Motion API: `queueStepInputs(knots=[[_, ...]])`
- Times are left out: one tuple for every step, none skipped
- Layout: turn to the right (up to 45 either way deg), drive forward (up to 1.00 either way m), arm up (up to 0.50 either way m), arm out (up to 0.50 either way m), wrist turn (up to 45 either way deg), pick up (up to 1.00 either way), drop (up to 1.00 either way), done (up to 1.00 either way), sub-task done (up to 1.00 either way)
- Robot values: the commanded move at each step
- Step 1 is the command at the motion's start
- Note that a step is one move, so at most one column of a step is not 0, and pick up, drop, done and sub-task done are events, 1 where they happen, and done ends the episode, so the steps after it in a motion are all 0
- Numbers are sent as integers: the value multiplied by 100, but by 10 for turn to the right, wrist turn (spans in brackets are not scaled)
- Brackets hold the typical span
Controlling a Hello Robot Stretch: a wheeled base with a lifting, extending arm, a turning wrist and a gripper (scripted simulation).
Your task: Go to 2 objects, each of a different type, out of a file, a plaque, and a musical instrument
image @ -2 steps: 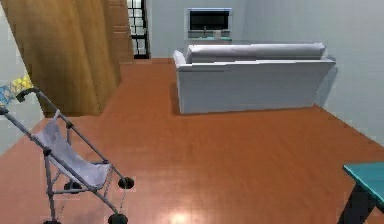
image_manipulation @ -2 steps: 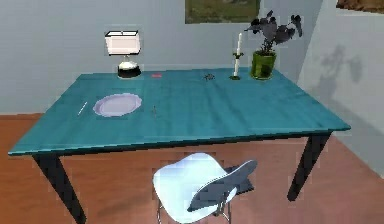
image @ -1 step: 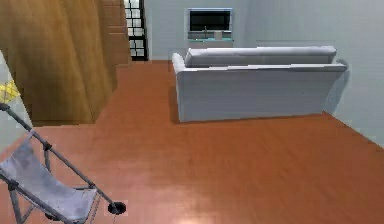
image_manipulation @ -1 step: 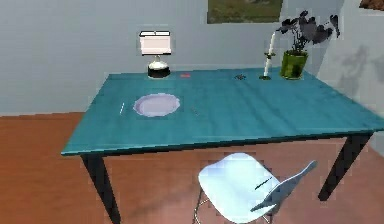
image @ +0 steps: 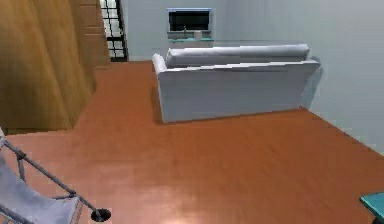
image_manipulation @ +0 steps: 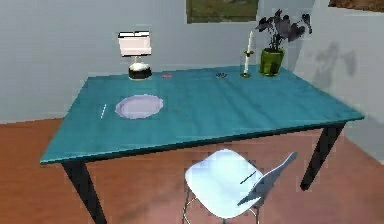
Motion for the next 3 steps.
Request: queueStepInputs(knots=[[0,60,0,0,0,0,0,0,0],[-120,0,0,0,0,0,0,0,0],[0,75,0,0,0,0,0,0,0]])
